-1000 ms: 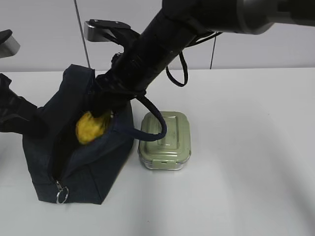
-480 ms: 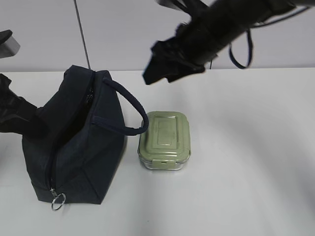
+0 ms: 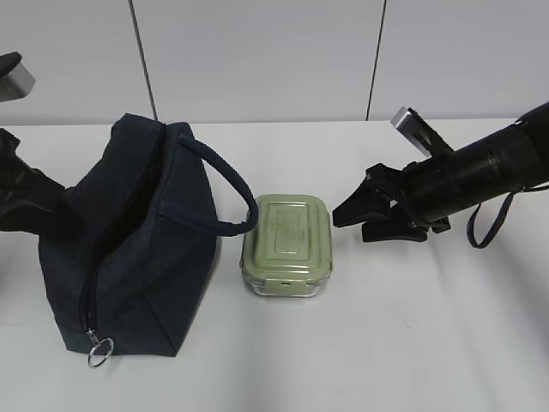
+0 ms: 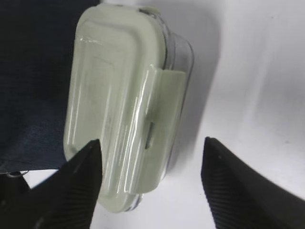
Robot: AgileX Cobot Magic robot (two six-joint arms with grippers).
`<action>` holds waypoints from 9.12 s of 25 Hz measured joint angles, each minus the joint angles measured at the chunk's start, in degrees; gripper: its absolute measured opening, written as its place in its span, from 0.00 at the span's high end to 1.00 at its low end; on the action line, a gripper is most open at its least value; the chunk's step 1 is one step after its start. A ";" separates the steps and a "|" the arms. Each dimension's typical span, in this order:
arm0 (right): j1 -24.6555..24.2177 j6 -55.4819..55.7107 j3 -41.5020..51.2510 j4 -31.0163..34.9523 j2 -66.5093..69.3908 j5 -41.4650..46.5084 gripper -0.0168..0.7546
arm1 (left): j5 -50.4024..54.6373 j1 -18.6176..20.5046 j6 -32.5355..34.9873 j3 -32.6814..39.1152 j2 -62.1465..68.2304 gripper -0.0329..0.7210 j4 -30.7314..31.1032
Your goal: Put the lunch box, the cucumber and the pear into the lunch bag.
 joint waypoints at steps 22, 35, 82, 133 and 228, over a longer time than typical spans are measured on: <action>4.68 -4.95 -4.82 4.41 7.14 1.10 0.27 | 0.00 0.00 0.00 0.00 0.00 0.98 -0.05; 5.12 -4.70 -5.03 4.00 8.87 1.81 0.27 | 0.00 0.00 0.00 0.00 0.00 0.98 -0.05; 25.18 6.05 -27.52 -1.88 -2.31 -5.43 0.52 | 0.50 0.00 0.00 0.00 0.00 0.98 -0.05; 30.02 40.75 -47.75 -48.06 8.52 17.43 0.34 | -0.35 0.00 0.00 -0.01 0.04 0.98 -0.06; 53.44 -44.85 23.06 33.08 -22.17 -44.39 0.63 | -17.49 -12.57 -1.50 9.56 -20.21 0.62 -0.07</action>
